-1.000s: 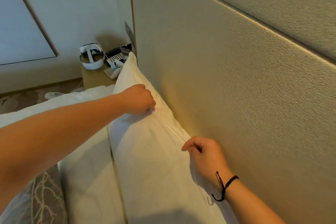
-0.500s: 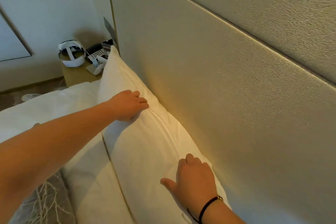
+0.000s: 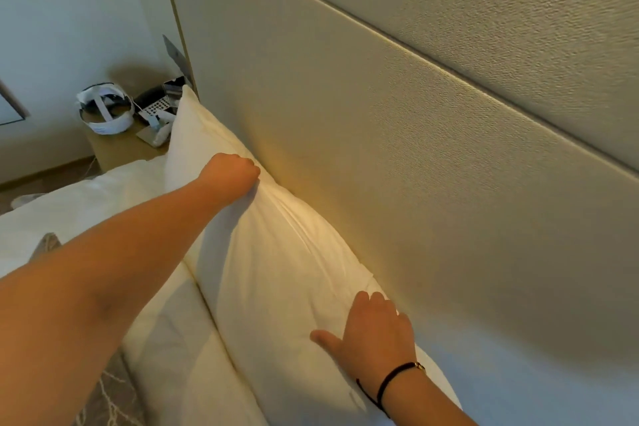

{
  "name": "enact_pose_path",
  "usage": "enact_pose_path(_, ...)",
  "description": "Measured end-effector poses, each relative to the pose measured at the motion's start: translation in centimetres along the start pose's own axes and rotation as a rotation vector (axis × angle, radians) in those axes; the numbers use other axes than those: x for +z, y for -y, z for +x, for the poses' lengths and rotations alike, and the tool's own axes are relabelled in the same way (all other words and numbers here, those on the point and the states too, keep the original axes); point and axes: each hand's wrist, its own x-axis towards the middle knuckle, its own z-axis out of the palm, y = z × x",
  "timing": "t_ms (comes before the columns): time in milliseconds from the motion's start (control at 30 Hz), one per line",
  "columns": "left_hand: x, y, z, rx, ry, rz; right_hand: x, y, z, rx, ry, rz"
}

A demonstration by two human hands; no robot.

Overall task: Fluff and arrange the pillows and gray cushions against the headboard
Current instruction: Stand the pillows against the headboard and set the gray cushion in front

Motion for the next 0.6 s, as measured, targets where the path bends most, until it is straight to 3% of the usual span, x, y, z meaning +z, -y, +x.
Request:
enact_pose_path(100, 1.2, -1.2, -1.0, -0.032, -0.033, -0.189, 0.4, -0.6, -1.0, -0.018, -0.029, 0.007)
enact_pose_path(133, 0.9, -0.8, -1.0, -0.014, 0.044, -0.218, 0.3, -0.7, -1.2, -0.053, -0.034, 0.014)
enact_pose_path(200, 0.2, -0.4, -1.1, 0.044, 0.152, -0.08, -0.1, -0.9, -1.1, -0.115, -0.047, 0.03)
enact_pose_path(333, -3.2, 0.6, 0.3, 0.164, 0.158, 0.041, -1.6, -2.1, -1.2, -0.146, -0.177, 0.125)
enact_pose_path(400, -4.6, 0.7, 0.9, 0.215, 0.124, 0.016, -1.9, -3.1, -1.5, -0.138, -0.242, 0.135)
enact_pose_path(600, -3.7, -1.6, -2.1, 0.051, -0.021, -0.344, -2.4, -3.9, -1.4, -0.025, -0.199, 0.041)
